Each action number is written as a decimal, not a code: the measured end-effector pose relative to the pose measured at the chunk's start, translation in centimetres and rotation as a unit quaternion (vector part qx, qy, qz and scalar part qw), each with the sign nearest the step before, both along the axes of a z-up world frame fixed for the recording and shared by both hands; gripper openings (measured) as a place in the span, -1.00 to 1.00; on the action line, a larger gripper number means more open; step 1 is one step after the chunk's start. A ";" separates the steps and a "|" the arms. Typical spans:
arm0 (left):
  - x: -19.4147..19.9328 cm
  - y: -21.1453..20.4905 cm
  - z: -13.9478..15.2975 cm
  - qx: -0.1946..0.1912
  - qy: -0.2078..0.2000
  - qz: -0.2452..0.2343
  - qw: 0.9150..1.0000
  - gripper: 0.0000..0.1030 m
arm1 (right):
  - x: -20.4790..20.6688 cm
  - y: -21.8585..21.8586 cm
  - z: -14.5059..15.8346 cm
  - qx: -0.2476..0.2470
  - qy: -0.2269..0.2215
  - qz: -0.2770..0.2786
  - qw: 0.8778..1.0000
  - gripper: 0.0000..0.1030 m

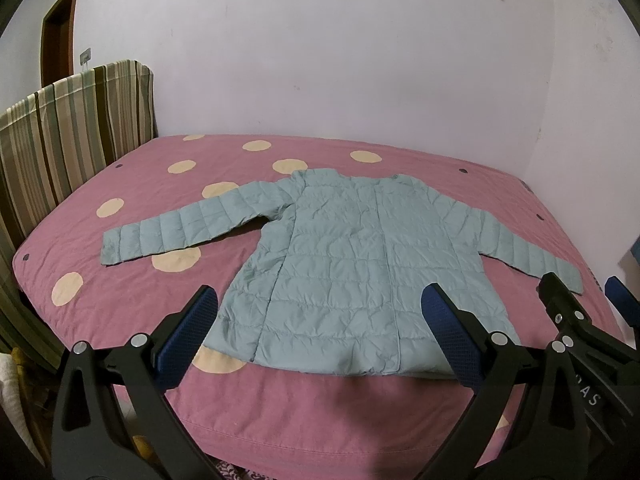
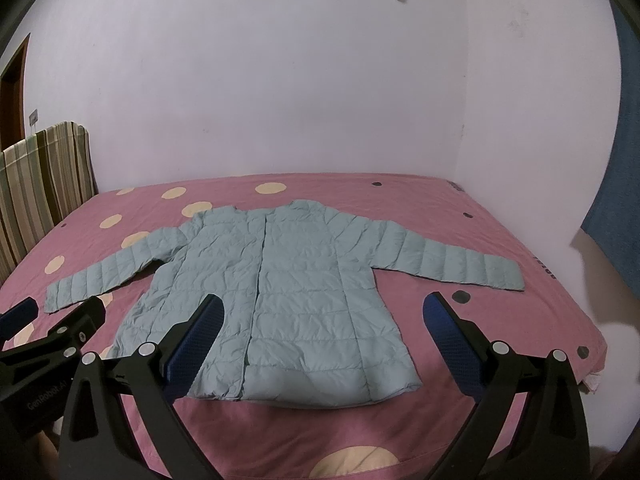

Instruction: Fold large clothes

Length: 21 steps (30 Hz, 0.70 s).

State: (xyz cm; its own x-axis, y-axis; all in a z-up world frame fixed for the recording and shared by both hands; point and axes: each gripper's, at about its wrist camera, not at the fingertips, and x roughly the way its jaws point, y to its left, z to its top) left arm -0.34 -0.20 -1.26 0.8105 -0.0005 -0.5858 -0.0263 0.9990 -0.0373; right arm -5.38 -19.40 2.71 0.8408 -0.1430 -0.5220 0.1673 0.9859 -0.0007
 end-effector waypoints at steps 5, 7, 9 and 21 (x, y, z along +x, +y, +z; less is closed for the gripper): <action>0.1 0.0 0.1 -0.001 0.000 0.000 1.000 0.96 | 0.1 0.0 -0.1 0.000 0.001 0.000 1.000 0.93; 0.1 0.0 0.1 0.000 0.000 0.000 1.000 0.96 | 0.1 0.1 -0.1 0.000 0.001 0.001 1.000 0.93; 0.1 0.0 0.1 -0.001 0.001 0.000 1.000 0.96 | 0.1 0.1 -0.1 0.000 0.000 0.000 1.000 0.93; 3.2 0.7 -3.1 -0.014 0.040 0.014 0.999 0.96 | 2.7 -0.4 -3.2 0.027 0.018 0.000 0.999 0.93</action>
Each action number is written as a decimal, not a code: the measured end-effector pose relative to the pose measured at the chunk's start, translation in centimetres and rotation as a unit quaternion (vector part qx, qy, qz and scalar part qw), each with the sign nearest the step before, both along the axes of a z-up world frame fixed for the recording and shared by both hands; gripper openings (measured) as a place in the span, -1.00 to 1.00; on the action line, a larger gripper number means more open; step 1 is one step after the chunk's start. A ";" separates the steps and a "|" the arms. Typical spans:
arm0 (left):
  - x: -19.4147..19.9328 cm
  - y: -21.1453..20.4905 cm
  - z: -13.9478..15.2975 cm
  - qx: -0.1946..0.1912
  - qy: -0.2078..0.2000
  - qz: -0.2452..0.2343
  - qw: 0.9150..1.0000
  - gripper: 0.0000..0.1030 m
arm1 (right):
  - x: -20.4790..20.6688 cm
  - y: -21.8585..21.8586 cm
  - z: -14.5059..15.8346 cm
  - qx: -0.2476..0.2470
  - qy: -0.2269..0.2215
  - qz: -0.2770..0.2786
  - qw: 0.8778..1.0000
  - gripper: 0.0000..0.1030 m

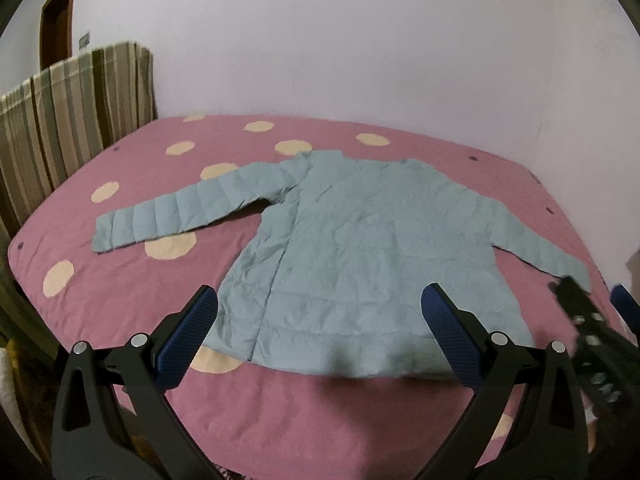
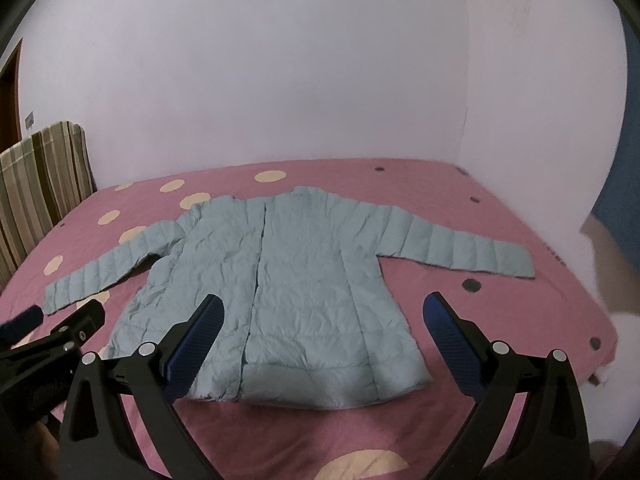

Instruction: Fold large clothes

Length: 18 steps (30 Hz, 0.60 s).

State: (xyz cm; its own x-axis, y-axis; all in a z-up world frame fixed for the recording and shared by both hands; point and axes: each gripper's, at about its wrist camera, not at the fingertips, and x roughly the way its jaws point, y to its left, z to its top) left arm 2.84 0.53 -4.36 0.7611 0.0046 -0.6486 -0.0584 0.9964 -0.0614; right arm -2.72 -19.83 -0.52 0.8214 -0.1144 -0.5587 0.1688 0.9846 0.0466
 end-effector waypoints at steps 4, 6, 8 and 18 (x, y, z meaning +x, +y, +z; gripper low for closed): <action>3.1 2.8 -2.0 -0.029 0.017 0.041 0.999 0.96 | 1.8 -2.9 -2.1 0.052 -0.005 -0.013 0.999 0.93; 4.9 4.5 -3.3 -0.036 0.023 0.066 0.997 0.96 | 3.5 -5.6 -3.7 0.092 0.007 -0.031 0.995 0.93; 7.1 6.9 -5.2 -0.040 0.040 0.103 0.993 0.96 | 4.9 -8.1 -5.1 0.120 0.017 -0.056 0.991 0.93; 13.5 18.8 -12.2 -0.055 0.094 0.293 0.950 0.96 | 10.9 -23.1 -12.8 0.255 0.051 -0.189 0.947 0.17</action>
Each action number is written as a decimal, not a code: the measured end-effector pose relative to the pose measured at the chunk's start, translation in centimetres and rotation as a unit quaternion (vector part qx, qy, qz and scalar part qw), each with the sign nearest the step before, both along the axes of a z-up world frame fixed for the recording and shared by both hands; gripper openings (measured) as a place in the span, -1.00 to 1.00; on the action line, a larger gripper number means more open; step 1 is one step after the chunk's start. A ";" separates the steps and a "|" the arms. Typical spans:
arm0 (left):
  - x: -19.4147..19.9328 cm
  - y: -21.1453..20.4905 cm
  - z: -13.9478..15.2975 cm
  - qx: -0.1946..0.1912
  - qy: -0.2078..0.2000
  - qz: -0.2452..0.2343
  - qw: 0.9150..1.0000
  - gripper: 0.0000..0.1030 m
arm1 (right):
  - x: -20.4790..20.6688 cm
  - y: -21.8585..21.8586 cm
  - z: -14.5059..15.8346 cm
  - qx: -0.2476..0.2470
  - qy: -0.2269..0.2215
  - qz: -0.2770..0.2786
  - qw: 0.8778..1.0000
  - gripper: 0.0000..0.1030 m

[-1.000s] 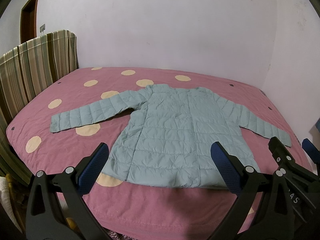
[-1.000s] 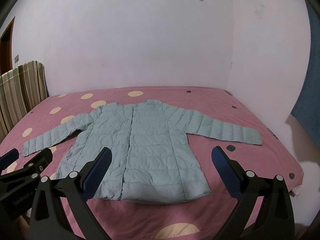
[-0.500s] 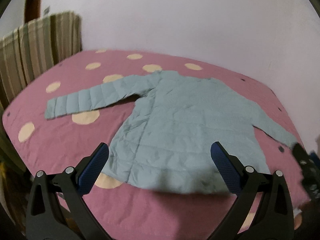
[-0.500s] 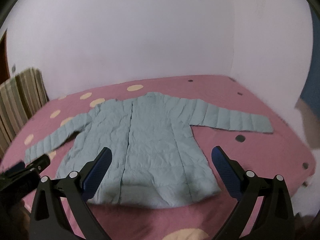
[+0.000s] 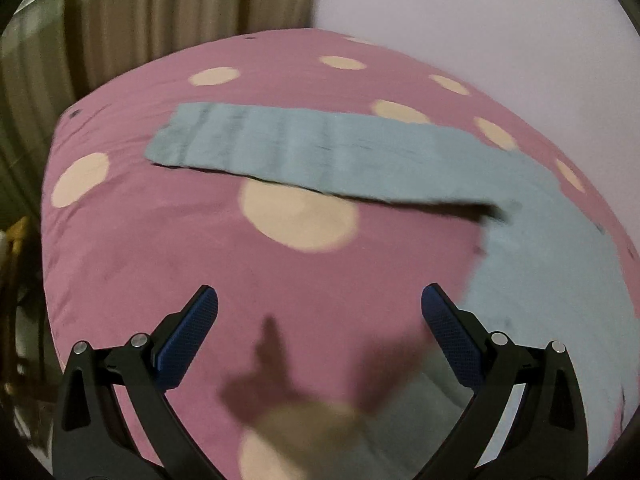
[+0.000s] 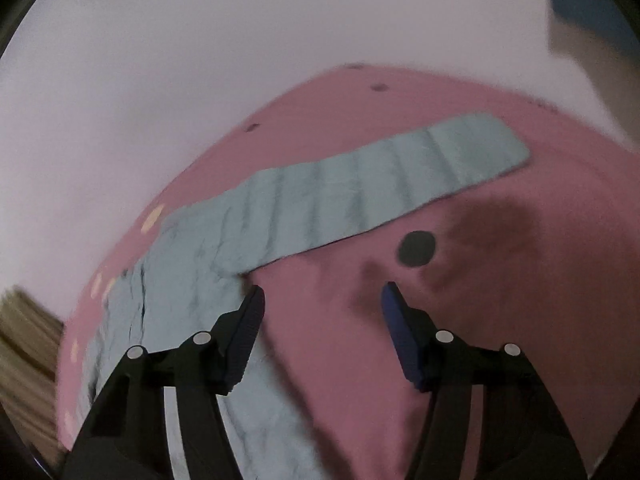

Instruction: Fold large clothes

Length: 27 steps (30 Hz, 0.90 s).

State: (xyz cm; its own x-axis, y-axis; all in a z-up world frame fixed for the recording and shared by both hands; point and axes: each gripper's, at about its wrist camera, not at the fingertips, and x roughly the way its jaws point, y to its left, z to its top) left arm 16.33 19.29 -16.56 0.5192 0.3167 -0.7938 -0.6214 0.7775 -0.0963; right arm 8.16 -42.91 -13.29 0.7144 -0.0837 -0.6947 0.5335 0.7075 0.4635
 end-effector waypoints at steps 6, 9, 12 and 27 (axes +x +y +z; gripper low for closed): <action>0.9 4.2 -2.3 -0.002 0.011 0.072 0.997 0.96 | -0.3 -9.3 -4.1 0.103 -0.025 -0.108 0.988 0.20; 1.3 5.1 -3.6 0.005 0.029 0.089 0.996 0.96 | -0.7 -12.3 -5.6 0.121 -0.035 -0.147 0.981 0.20; 1.5 5.7 -4.7 0.001 0.037 0.097 0.995 0.96 | -0.9 -14.5 -6.6 0.144 -0.062 -0.171 0.973 0.20; 2.7 5.2 -5.7 0.037 0.082 0.102 0.991 0.96 | -0.8 -15.5 -5.5 0.109 -0.090 -0.244 0.960 0.02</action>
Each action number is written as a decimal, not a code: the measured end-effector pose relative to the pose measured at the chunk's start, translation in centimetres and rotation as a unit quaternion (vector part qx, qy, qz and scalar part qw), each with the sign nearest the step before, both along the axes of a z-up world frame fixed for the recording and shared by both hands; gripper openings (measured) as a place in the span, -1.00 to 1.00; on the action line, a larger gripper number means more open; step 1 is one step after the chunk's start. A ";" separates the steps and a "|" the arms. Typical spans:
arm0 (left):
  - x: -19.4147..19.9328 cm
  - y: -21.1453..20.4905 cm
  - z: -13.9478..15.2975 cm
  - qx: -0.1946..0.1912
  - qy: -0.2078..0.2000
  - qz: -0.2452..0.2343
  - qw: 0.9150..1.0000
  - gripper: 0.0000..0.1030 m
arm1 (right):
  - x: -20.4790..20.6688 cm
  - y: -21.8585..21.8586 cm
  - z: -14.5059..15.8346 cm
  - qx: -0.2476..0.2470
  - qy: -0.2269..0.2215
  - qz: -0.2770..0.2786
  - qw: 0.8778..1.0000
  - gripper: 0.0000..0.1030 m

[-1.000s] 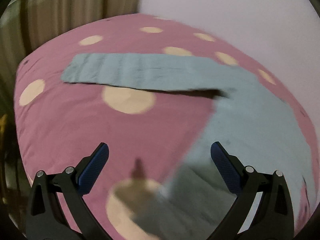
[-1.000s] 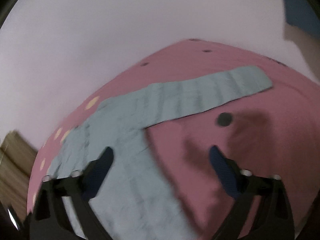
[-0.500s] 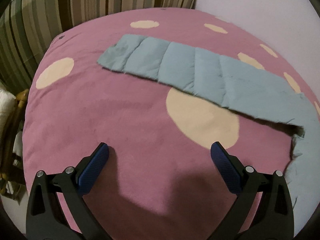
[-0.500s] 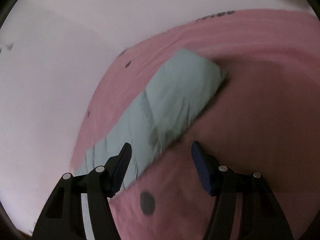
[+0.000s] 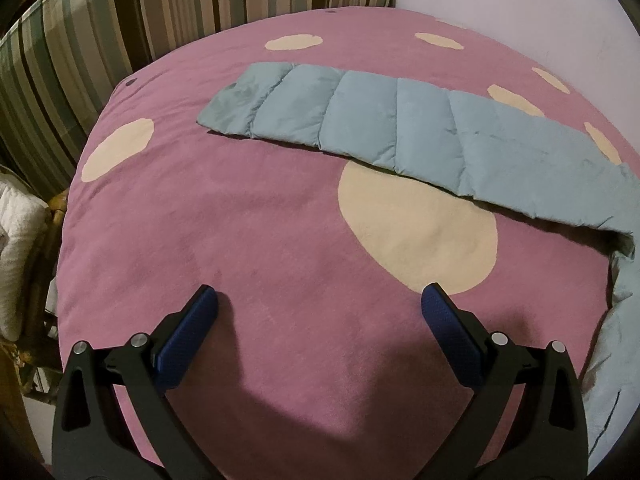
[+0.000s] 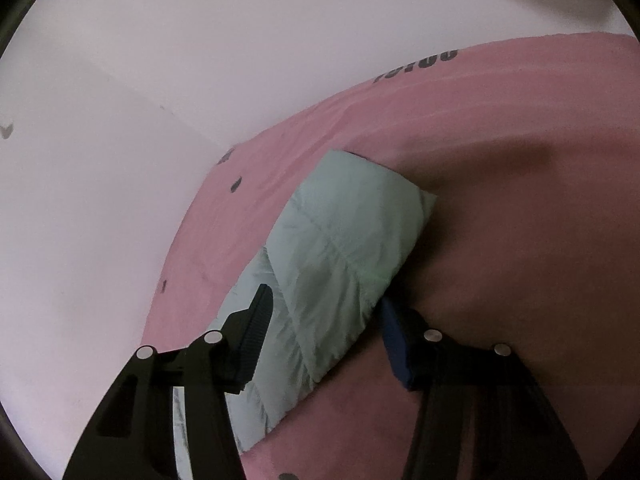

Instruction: Fold large clothes

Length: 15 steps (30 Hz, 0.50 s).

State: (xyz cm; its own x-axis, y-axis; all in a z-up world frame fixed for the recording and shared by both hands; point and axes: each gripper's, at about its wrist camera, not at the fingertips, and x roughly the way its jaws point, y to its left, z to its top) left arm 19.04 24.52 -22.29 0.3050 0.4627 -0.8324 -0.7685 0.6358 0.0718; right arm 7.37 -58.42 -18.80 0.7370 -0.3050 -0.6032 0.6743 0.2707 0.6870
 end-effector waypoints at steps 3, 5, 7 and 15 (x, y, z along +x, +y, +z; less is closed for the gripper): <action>0.2 0.0 -0.1 0.003 0.005 0.000 1.000 0.96 | -1.1 -0.7 0.1 0.015 -0.023 -0.030 0.999 0.03; 0.1 0.0 -0.2 0.004 0.006 0.000 1.000 0.96 | -1.3 -2.0 -0.9 0.017 -0.018 -0.039 0.999 0.03; 0.1 0.0 -0.2 0.004 0.006 -0.001 1.000 0.96 | -0.6 -2.2 -0.5 -0.001 0.008 -0.032 0.999 -0.01; 0.2 -0.1 -0.4 0.008 0.012 -0.001 1.000 0.96 | -0.1 -1.1 0.1 -0.037 0.021 -0.004 0.999 -0.93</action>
State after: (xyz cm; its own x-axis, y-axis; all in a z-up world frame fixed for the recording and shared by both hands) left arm 19.21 24.47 -22.71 0.2863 0.4751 -0.8321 -0.7651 0.6361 0.1000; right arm 7.32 -59.53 -18.73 0.7091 -0.3558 -0.6087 0.7042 0.3150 0.6363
